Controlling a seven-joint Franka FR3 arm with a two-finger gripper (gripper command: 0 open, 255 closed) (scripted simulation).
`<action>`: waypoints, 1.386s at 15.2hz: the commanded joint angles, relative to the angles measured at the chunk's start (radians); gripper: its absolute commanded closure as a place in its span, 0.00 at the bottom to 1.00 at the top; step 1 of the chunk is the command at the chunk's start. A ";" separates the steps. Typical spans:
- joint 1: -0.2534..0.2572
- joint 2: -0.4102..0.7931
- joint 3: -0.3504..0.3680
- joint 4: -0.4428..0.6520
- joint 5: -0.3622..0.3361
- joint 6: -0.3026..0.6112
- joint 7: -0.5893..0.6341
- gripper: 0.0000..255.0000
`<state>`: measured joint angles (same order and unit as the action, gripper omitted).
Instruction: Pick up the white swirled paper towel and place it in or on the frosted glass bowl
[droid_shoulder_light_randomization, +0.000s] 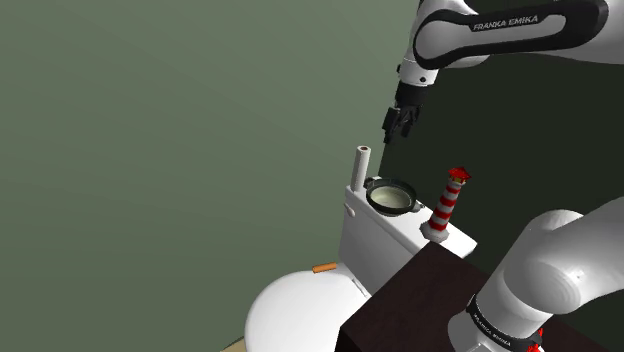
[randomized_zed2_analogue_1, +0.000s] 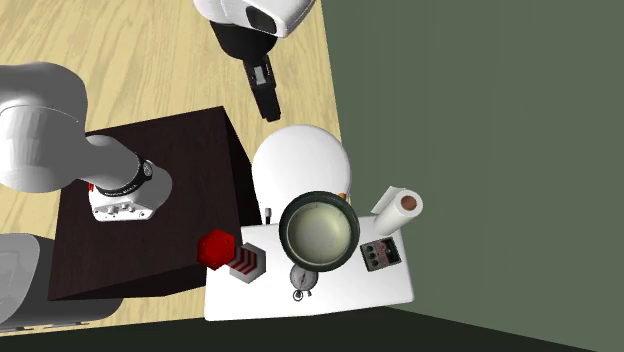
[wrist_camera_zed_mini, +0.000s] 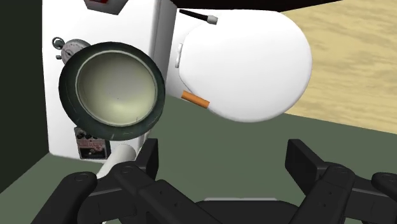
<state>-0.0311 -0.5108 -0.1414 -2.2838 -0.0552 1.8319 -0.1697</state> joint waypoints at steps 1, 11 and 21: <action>-0.005 0.078 -0.019 0.039 0.002 0.033 -0.009 0.00; -0.035 0.463 -0.104 0.275 0.065 0.142 -0.069 0.00; -0.115 0.870 -0.140 0.640 0.181 0.132 -0.132 0.00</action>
<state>-0.1314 0.3056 -0.2788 -1.7007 0.1106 1.9726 -0.2915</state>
